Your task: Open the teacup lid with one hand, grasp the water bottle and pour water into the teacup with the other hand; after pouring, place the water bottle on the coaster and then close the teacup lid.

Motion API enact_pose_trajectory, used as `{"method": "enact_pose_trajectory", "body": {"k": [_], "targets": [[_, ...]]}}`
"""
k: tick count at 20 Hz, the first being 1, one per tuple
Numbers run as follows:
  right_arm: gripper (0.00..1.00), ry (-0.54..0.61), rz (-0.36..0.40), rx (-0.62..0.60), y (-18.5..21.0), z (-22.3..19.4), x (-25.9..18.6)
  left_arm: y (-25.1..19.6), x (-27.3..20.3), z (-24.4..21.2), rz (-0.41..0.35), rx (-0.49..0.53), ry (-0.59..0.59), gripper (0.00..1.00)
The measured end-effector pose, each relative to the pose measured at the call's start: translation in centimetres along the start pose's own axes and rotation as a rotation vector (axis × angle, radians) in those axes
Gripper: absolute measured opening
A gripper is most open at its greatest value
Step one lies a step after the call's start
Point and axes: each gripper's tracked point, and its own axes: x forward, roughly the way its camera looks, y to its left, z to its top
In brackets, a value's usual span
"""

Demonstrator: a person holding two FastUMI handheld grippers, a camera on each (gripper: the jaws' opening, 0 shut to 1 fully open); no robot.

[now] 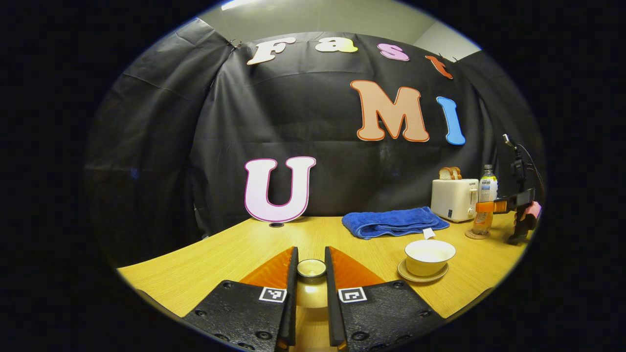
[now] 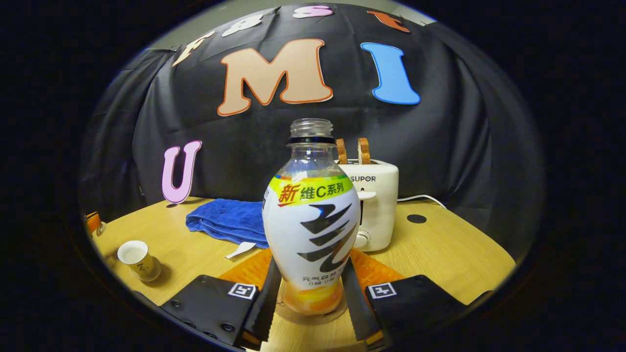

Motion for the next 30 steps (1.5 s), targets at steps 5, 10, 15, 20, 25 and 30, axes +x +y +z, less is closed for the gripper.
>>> {"method": "enact_pose_trajectory", "body": {"k": [5,10,15,20,25,30], "targets": [[0.72,0.002,0.008,0.001,0.2,-0.2,-0.3,0.0,0.0,0.0,0.0,0.0,0.0,0.24],[0.83,0.0,0.033,-0.014,0.9,-0.8,-0.6,-0.1,0.0,0.0,-0.001,0.0,0.0,0.24],[0.92,-0.008,0.032,-0.022,0.8,-1.0,-1.5,-0.4,0.1,0.1,-0.017,-0.002,-0.001,0.24],[0.94,-0.051,0.034,0.001,0.5,-0.6,-3.5,-1.5,1.2,-0.1,-0.041,-0.001,0.002,0.24],[0.89,-0.101,0.024,-0.023,0.6,-0.9,-7.1,-4.6,3.1,-0.2,-0.132,-0.007,0.003,0.24],[0.91,-0.153,0.031,-0.025,0.8,-0.6,-10.6,-8.4,4.8,-0.2,-0.259,-0.007,0.002,0.24]]}}
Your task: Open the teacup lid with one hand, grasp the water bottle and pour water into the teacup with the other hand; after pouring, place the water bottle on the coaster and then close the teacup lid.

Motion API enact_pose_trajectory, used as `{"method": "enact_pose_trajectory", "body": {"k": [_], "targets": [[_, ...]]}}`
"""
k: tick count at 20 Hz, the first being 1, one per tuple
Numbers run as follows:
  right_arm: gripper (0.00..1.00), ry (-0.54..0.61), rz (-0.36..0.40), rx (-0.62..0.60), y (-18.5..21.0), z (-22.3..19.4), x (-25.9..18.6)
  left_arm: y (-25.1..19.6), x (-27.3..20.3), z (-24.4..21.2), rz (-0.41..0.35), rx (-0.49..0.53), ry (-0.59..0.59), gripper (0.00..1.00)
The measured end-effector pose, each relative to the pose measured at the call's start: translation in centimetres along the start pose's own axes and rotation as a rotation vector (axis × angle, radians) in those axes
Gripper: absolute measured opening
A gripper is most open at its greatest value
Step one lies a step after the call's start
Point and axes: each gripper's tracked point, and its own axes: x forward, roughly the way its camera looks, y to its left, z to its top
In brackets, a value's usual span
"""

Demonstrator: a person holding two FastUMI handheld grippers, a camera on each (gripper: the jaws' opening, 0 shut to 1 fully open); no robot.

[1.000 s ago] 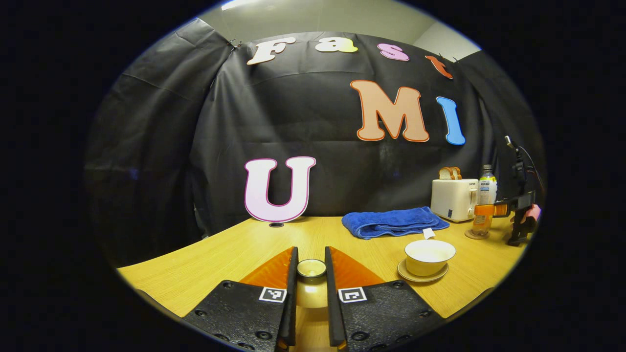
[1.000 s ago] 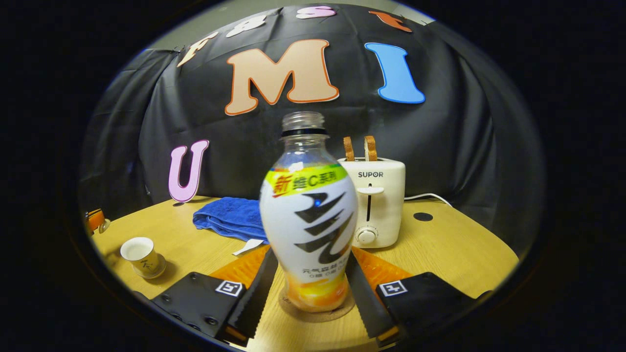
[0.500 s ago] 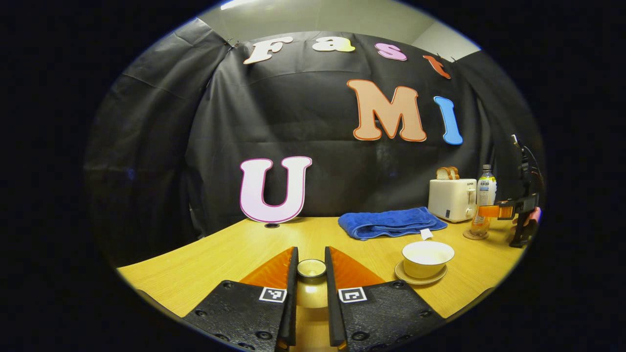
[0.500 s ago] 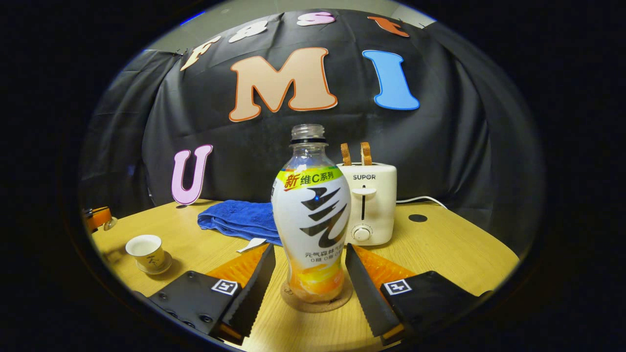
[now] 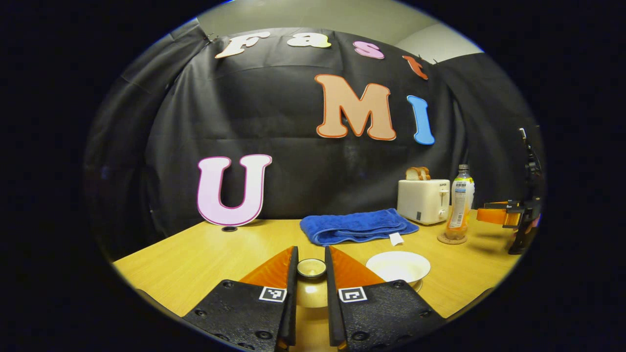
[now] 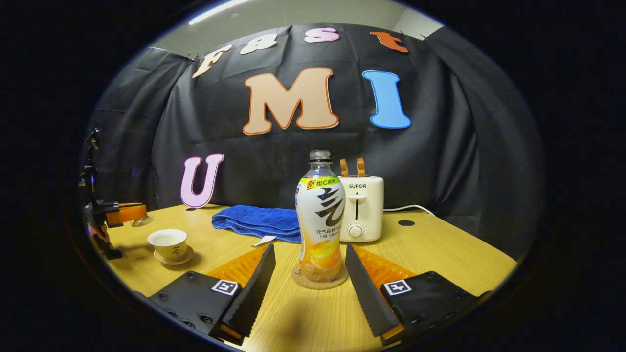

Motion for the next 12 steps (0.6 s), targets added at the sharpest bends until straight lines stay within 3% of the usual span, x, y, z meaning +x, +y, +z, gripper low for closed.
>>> {"method": "enact_pose_trajectory", "body": {"k": [3,5,6,12], "targets": [[0.89,-0.053,-0.021,-0.003,-0.5,0.8,-1.6,-1.7,1.3,0.0,-0.057,-0.003,-0.003,0.24],[0.93,-0.05,-0.023,-0.002,-0.5,0.5,-2.4,-3.0,1.8,0.1,-0.104,-0.004,-0.003,0.23],[0.89,-0.047,-0.028,-0.003,-0.6,0.6,-2.5,-3.7,2.1,0.1,-0.134,-0.004,-0.004,0.23],[0.93,-0.051,-0.052,-0.003,-1.1,0.7,-3.4,-7.9,2.5,0.1,-0.327,0.005,0.0,0.23]]}}
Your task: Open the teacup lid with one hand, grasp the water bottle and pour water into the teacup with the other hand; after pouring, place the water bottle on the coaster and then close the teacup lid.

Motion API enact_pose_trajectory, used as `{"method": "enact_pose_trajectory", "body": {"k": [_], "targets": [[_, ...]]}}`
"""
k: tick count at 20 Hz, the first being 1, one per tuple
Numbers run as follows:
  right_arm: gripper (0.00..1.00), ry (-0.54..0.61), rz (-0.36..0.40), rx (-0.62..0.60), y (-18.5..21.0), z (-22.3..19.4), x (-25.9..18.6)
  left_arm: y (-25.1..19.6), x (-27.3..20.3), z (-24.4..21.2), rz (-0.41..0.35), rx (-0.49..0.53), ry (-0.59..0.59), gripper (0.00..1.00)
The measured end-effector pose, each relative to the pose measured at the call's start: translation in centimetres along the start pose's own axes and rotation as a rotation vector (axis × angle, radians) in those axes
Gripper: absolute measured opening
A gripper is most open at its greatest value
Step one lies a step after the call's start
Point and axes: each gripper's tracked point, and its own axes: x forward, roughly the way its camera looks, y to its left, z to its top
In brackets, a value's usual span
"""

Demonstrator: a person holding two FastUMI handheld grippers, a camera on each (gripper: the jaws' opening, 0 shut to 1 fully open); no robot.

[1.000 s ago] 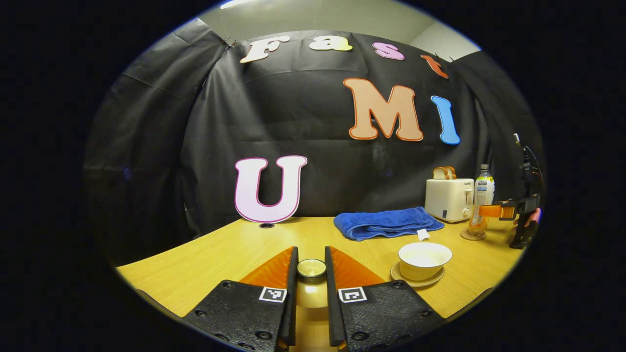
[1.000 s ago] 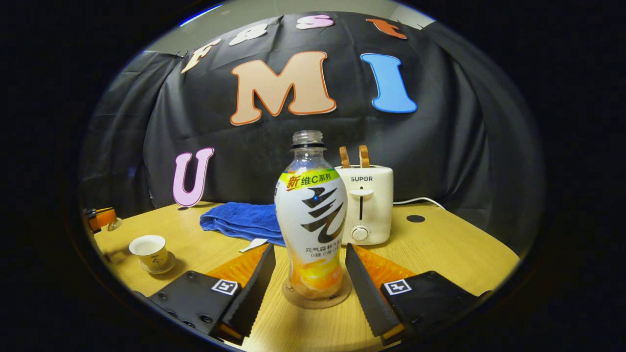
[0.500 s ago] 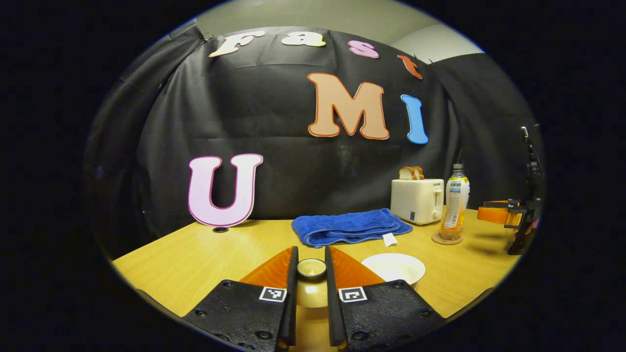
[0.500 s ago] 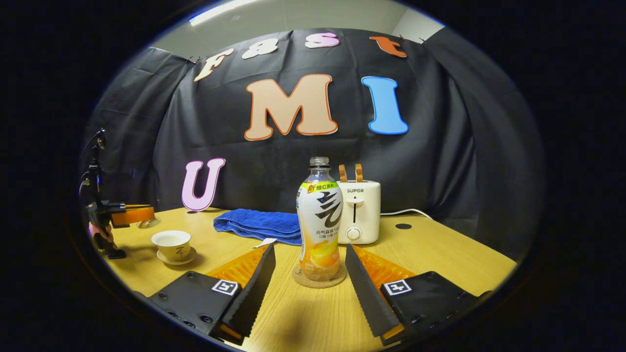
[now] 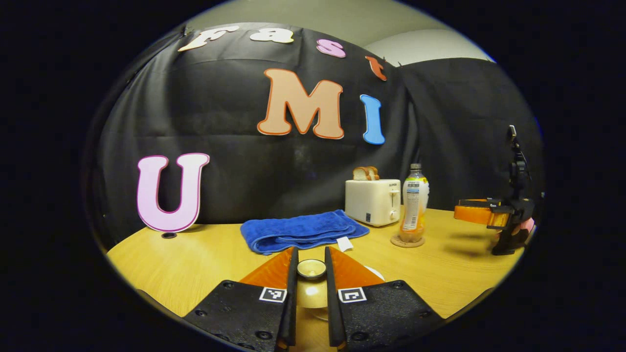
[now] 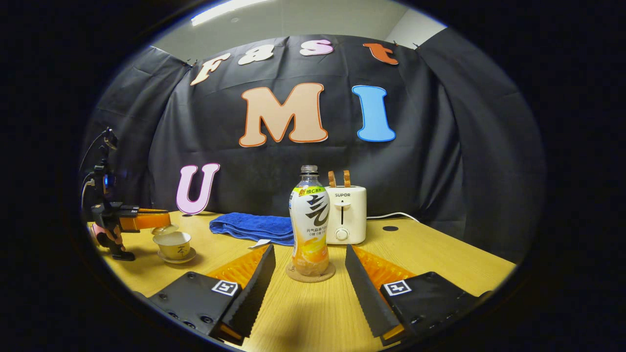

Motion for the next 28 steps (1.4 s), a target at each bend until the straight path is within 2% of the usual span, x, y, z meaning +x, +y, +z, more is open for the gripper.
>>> {"method": "enact_pose_trajectory", "body": {"k": [2,4,7,8,9,11,13,18,21,23,25,26,28], "targets": [[0.91,0.001,0.01,0.001,0.2,0.0,-0.2,-1.0,0.4,-0.2,-0.044,0.009,0.012,0.24],[0.93,0.001,0.014,0.001,0.3,0.0,-0.4,-1.8,0.7,-0.9,-0.084,0.034,0.051,0.23],[0.89,0.0,0.017,0.001,0.2,0.0,-0.6,-2.8,1.2,-2.0,-0.13,0.077,0.124,0.23],[0.93,-0.001,0.02,0.001,0.3,0.0,-0.6,-2.9,1.0,-2.3,-0.133,0.089,0.147,0.24],[0.91,0.0,0.022,0.001,0.3,0.0,-0.8,-2.8,1.0,-2.1,-0.131,0.09,0.139,0.24],[0.93,0.0,0.026,0.001,0.3,0.0,-0.7,-2.7,1.1,-1.8,-0.123,0.081,0.125,0.23],[0.89,-0.001,0.026,0.001,0.3,0.1,-0.8,-2.7,1.2,-2.1,-0.123,0.085,0.136,0.23],[0.94,0.0,0.025,0.002,0.3,0.1,-0.8,-2.8,1.1,-2.0,-0.126,0.083,0.131,0.28],[0.91,0.0,0.025,0.002,0.4,0.0,-0.9,-2.7,1.2,-2.1,-0.121,0.086,0.142,0.39],[0.91,0.0,0.025,0.002,0.3,0.1,-0.8,-2.5,1.1,-2.1,-0.11,0.086,0.149,0.65],[0.93,0.001,0.025,0.002,0.3,0.0,-0.8,-2.4,0.9,-1.9,-0.099,0.09,0.14,0.81],[0.91,0.002,0.024,0.002,0.3,0.0,-0.8,-2.2,0.9,-1.8,-0.09,0.09,0.132,0.83],[0.93,0.002,0.023,0.002,0.3,0.0,-0.8,-1.9,0.7,-1.5,-0.071,0.085,0.114,0.84]]}}
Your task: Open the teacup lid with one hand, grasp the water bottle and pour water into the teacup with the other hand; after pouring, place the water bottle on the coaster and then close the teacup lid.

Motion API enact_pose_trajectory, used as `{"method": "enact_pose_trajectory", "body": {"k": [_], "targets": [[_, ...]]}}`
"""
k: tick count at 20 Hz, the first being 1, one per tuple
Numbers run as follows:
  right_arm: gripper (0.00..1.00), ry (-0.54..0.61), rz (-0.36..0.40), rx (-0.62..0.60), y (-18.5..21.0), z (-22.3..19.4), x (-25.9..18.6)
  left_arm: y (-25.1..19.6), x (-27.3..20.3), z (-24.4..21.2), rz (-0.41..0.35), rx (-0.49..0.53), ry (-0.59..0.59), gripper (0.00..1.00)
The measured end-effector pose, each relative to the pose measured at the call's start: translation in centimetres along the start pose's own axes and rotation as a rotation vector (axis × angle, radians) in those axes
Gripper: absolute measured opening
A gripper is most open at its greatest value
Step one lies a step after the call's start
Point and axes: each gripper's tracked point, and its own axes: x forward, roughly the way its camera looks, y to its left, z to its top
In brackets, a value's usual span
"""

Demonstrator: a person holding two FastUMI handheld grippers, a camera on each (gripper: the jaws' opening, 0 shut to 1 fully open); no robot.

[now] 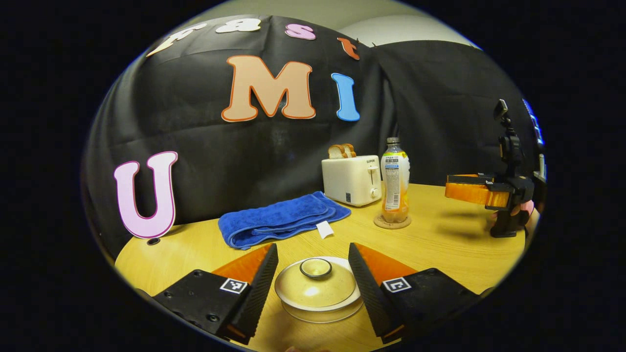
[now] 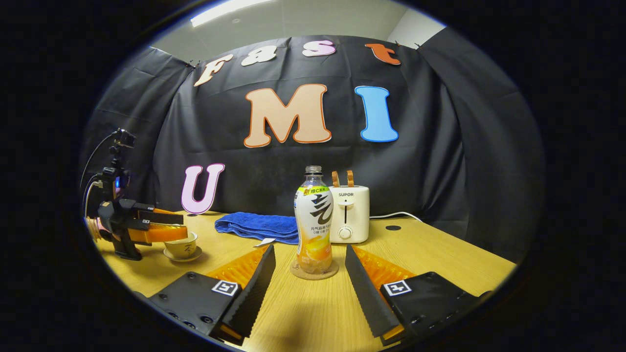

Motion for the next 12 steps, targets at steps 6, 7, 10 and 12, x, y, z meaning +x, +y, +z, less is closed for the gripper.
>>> {"method": "enact_pose_trajectory", "body": {"k": [6,7,10,12], "targets": [[0.91,0.001,-0.011,0.0,-0.2,-0.1,0.0,0.6,-2.4,1.0,0.063,-0.07,-0.077,0.89],[0.91,0.001,-0.013,0.0,-0.2,-0.1,-0.1,1.1,-2.8,1.2,0.094,-0.087,-0.092,0.91],[0.91,0.0,-0.016,-0.001,-0.2,0.0,0.0,2.0,-5.0,1.2,0.168,-0.101,-0.109,0.94],[0.91,-0.002,-0.02,-0.001,-0.3,0.0,-0.1,2.5,-6.4,1.1,0.209,-0.102,-0.111,0.94]]}}
